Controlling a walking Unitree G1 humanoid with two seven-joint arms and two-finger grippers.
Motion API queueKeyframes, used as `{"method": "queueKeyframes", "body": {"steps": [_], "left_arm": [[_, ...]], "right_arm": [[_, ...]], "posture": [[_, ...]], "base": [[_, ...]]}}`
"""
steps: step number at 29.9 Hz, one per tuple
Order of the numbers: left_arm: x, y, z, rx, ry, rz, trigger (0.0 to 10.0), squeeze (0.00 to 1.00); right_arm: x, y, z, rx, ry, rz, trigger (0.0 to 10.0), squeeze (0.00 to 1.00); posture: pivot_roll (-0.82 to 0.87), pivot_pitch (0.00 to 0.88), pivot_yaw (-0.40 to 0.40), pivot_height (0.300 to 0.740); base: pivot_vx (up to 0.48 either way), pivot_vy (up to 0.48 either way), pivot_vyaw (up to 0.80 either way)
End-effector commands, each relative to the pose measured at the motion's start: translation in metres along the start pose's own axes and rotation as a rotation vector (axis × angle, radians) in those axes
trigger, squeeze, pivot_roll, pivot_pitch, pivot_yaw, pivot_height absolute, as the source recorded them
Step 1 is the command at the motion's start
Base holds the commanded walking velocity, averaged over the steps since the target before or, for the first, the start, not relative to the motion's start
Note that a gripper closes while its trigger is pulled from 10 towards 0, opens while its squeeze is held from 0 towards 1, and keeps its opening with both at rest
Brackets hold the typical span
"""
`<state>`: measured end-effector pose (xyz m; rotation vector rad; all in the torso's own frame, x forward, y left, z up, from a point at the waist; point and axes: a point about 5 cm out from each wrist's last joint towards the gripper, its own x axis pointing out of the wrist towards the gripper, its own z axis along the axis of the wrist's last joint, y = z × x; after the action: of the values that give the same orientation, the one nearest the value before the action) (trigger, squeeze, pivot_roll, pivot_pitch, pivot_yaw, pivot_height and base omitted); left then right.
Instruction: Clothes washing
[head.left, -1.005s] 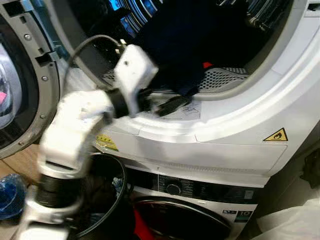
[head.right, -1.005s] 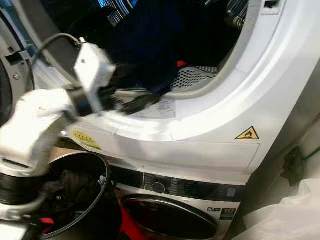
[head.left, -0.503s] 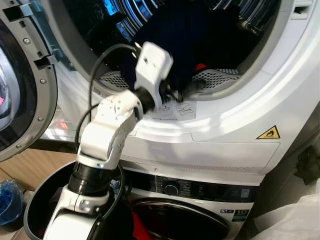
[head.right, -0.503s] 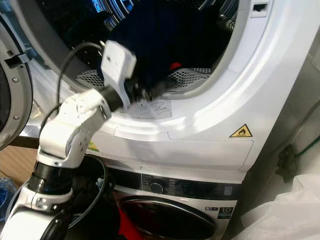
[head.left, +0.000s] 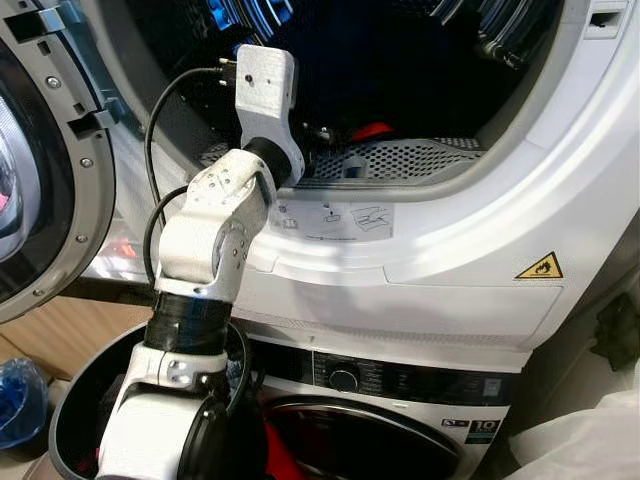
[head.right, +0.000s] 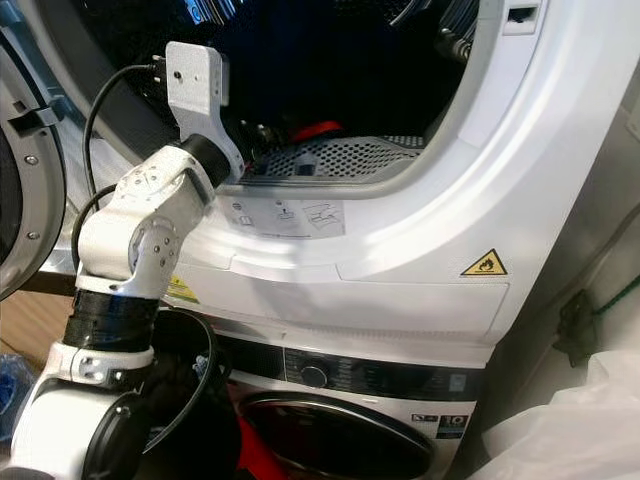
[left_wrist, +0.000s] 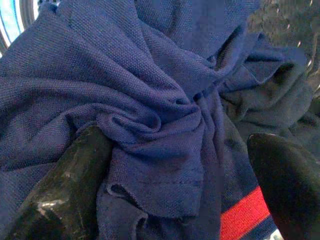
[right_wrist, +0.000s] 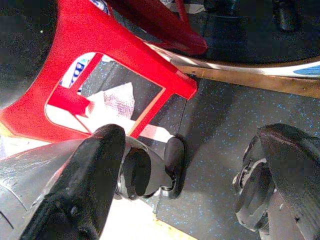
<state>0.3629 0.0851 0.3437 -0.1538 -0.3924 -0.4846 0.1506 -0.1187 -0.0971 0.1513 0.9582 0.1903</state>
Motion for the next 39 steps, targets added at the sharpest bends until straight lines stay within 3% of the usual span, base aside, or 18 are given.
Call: {"method": "queueKeyframes", "body": {"steps": [1, 3, 7, 8, 14, 19, 23, 25, 28, 29, 34, 36, 39], "left_arm": [[0.006, 0.002, 0.006, -0.039, -0.033, -0.005, 10.0, 0.00], [0.019, -0.004, 0.007, -0.137, -0.061, -0.094, 10.0, 0.00], [0.027, -0.007, 0.008, -0.169, -0.067, -0.136, 10.0, 0.00], [0.035, -0.009, 0.008, -0.236, -0.078, -0.187, 10.0, 0.00], [0.056, -0.010, 0.007, -0.317, -0.045, -0.216, 10.0, 0.00], [0.061, -0.012, 0.007, -0.364, -0.029, -0.253, 10.0, 0.00], [0.065, -0.024, 0.017, -0.331, -0.051, -0.352, 10.0, 0.00], [0.068, -0.044, 0.019, -0.325, -0.048, -0.485, 10.0, 0.00], [0.068, -0.056, 0.016, -0.294, -0.027, -0.561, 10.0, 0.00], [0.066, -0.069, 0.012, -0.251, -0.018, -0.670, 10.0, 0.00], [0.064, -0.082, 0.011, -0.182, -0.020, -0.789, 10.0, 0.00], [0.062, -0.088, 0.012, -0.090, -0.031, -0.857, 10.0, 0.00], [0.062, -0.088, 0.012, -0.085, -0.032, -0.865, 10.0, 0.00]], "right_arm": [[0.000, 0.009, -0.006, 0.008, 0.021, 0.023, 10.0, 0.00], [0.000, 0.009, -0.008, 0.006, 0.024, 0.025, 10.0, 0.00], [0.000, 0.010, -0.009, 0.005, 0.027, 0.025, 10.0, 0.00], [-0.001, 0.010, -0.011, 0.007, 0.029, 0.025, 10.0, 0.00], [-0.003, 0.010, -0.016, 0.009, 0.038, 0.024, 10.0, 0.00], [-0.004, 0.010, -0.019, 0.017, 0.040, 0.021, 10.0, 0.00], [-0.005, 0.009, -0.021, 0.026, 0.040, 0.014, 10.0, 0.00], [-0.005, 0.007, -0.022, 0.025, 0.043, 0.012, 10.0, 0.00], [-0.005, 0.007, -0.023, 0.021, 0.043, 0.010, 10.0, 0.00], [-0.005, 0.007, -0.023, 0.017, 0.043, 0.010, 10.0, 0.00], [-0.005, 0.007, -0.022, 0.016, 0.043, 0.010, 10.0, 0.00], [-0.005, 0.008, -0.022, 0.017, 0.042, 0.011, 10.0, 0.00], [-0.005, 0.008, -0.021, 0.017, 0.042, 0.011, 10.0, 0.00]], "posture": [[0.08, 0.011, 0.138, 0.740], [0.06, 0.008, 0.139, 0.740], [0.05, 0.011, 0.143, 0.740], [0.04, 0.010, 0.146, 0.740], [0.00, 0.035, 0.161, 0.740], [-0.03, 0.062, 0.174, 0.740], [-0.04, 0.076, 0.173, 0.740], [-0.04, 0.083, 0.173, 0.740], [-0.04, 0.083, 0.172, 0.740], [-0.04, 0.083, 0.172, 0.740], [-0.04, 0.086, 0.169, 0.740], [-0.03, 0.086, 0.167, 0.740], [-0.03, 0.086, 0.167, 0.740]], "base": [[0.000, 0.000, 0.00], [0.000, 0.000, 0.00], [0.000, 0.000, 0.00], [0.000, 0.000, 0.00], [0.000, 0.000, 0.00], [0.000, 0.000, 0.00], [0.000, 0.000, 0.00], [0.000, 0.000, 0.00], [0.000, 0.000, 0.00], [0.000, 0.000, 0.00], [0.000, 0.000, 0.00], [0.000, 0.000, 0.00], [0.000, 0.000, 0.00]]}}
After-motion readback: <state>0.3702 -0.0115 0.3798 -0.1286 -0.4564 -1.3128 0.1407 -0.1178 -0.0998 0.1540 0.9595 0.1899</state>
